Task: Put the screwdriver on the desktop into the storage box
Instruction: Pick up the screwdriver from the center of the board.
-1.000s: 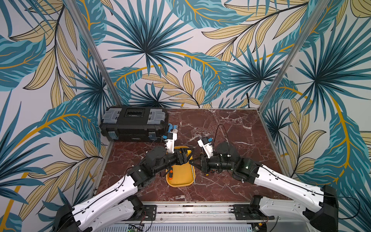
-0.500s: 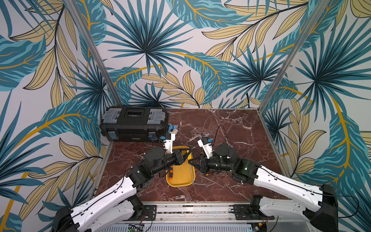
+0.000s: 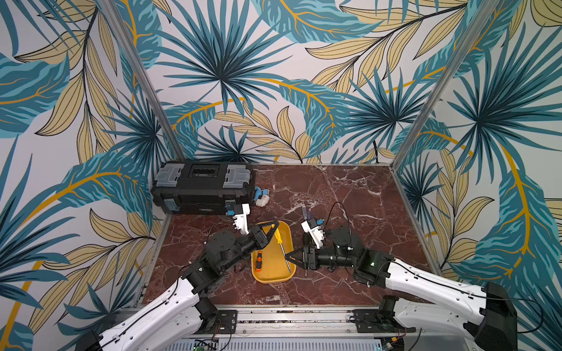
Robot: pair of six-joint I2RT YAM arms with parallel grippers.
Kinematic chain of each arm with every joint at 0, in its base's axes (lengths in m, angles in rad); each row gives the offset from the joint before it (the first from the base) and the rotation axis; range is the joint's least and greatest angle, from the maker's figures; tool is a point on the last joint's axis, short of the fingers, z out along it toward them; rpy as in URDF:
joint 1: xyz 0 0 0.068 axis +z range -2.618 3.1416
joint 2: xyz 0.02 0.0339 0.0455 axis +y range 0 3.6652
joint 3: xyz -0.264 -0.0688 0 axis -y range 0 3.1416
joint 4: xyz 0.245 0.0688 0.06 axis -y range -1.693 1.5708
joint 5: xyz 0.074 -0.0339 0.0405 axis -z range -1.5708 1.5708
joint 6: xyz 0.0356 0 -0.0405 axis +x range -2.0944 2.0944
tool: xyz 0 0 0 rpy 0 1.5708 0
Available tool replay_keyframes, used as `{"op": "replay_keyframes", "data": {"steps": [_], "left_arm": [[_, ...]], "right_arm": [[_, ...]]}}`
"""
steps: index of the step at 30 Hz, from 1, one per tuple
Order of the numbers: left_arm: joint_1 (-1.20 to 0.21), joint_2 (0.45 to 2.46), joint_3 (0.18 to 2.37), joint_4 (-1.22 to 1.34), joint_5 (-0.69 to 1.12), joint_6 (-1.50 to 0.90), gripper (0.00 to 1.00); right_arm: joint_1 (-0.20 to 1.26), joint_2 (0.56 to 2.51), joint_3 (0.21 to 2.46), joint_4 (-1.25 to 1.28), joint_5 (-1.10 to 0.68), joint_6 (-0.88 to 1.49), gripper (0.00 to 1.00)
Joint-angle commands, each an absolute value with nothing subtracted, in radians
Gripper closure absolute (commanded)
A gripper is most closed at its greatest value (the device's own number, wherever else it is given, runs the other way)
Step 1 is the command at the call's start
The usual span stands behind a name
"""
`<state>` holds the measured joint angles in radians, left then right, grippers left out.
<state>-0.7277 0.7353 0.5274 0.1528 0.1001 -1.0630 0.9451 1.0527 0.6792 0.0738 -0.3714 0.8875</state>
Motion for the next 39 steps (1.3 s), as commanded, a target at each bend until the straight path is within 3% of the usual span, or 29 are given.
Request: {"op": "replay_keyframes", "data": {"steps": [1, 4, 6, 8, 11, 12, 14, 16, 17, 23, 33, 39], "left_arm": [[-0.722, 0.730, 0.488, 0.235, 0.099, -1.085, 1.00], [-0.721, 0.730, 0.476, 0.250, 0.099, -1.094, 1.00], [-0.720, 0.730, 0.472, 0.251, 0.099, -1.095, 1.00], [-0.721, 0.727, 0.475, 0.236, 0.095, -1.092, 1.00], [-0.719, 0.726, 0.482, 0.188, 0.076, -1.088, 0.97], [-0.719, 0.728, 0.482, 0.180, 0.071, -1.085, 0.88], [-0.719, 0.734, 0.488, 0.145, 0.068, -1.070, 0.51], [-0.718, 0.747, 0.517, 0.057, 0.067, -1.028, 0.35], [-0.719, 0.762, 0.538, 0.003, 0.073, -0.996, 0.33], [-0.740, 0.859, 0.563, -0.067, 0.129, -0.967, 0.35], [-0.802, 0.940, 0.586, -0.014, 0.136, -0.972, 0.47], [-0.803, 0.974, 0.588, -0.001, 0.136, -0.991, 0.68]], "right_arm": [[0.953, 1.060, 0.658, 0.168, -0.444, 0.924, 0.48], [0.954, 1.081, 0.667, 0.181, -0.459, 0.924, 0.56], [0.955, 1.089, 0.680, 0.166, -0.454, 0.916, 0.79], [0.955, 1.092, 0.688, 0.146, -0.439, 0.906, 0.94], [0.955, 1.090, 0.700, 0.114, -0.408, 0.895, 1.00], [0.955, 1.091, 0.705, 0.105, -0.400, 0.889, 1.00], [0.955, 1.086, 0.716, 0.071, -0.351, 0.881, 1.00], [0.957, 1.092, 0.749, -0.025, -0.271, 0.858, 1.00], [0.961, 1.101, 0.774, -0.086, -0.224, 0.846, 1.00], [0.991, 1.163, 0.871, -0.208, -0.096, 0.790, 1.00], [1.023, 1.241, 0.925, -0.282, -0.044, 0.763, 1.00], [1.033, 1.246, 0.928, -0.292, -0.028, 0.758, 1.00]]}}
